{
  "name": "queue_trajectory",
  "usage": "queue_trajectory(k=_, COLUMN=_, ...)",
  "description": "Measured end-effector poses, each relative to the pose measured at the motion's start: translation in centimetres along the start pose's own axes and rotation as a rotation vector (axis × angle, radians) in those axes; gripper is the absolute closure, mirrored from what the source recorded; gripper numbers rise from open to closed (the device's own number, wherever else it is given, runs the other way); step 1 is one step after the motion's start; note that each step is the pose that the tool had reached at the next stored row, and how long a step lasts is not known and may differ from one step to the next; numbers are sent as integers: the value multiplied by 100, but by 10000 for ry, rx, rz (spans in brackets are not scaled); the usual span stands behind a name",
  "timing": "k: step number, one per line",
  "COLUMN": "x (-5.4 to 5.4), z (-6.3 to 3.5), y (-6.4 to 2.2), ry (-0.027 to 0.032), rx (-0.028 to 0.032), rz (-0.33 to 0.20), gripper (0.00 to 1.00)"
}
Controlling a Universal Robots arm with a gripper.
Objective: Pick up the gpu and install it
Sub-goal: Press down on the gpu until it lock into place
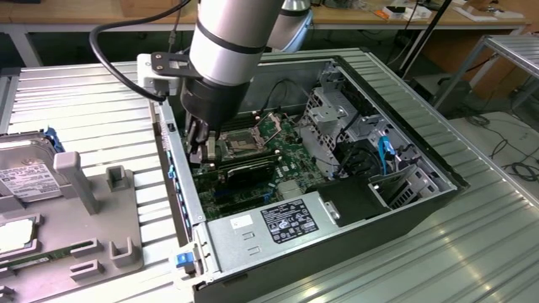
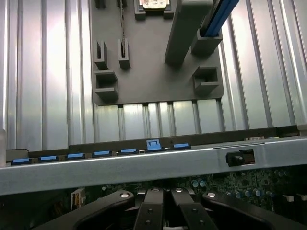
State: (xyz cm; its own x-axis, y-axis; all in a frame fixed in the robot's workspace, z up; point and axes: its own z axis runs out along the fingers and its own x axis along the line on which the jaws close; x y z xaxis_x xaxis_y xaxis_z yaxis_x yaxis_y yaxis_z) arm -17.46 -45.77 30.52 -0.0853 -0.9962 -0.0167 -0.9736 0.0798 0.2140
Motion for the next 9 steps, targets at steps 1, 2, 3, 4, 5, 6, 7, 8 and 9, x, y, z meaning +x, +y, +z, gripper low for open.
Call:
queue_trajectory(k=1, x=1, z=4, y=0, ry=-2, rx=17, rz=0, gripper=89)
queue_trajectory(k=2, x=1, z=7, y=0, ry=-6, rx=24, rz=-1, gripper=89)
queue_trajectory(k=3, x=1, z=11, y=0, ry=-9, rx=31, rz=-1, gripper=89)
queue_trajectory(k=4, x=2, z=15, y=-1, ry=-8, rx=48, rz=-1, gripper=89)
queue_trajectory(k=5, x=3, z=21, y=-2, ry=-9, rx=69, rz=-2, gripper=89)
queue_trajectory(k=6, x=3, z=26, y=-3, ry=-12, rx=90, rz=-3, gripper=89)
queue_trajectory(k=7, x=4, z=31, y=-4, ry=-14, rx=112, rz=-3, gripper=89)
queue_trajectory(k=8, x=6, z=35, y=-6, ry=-16, rx=129, rz=-5, gripper=89)
queue_trajectory(k=9, x=8, z=39, y=-6, ry=-17, rx=145, rz=-5, gripper=89)
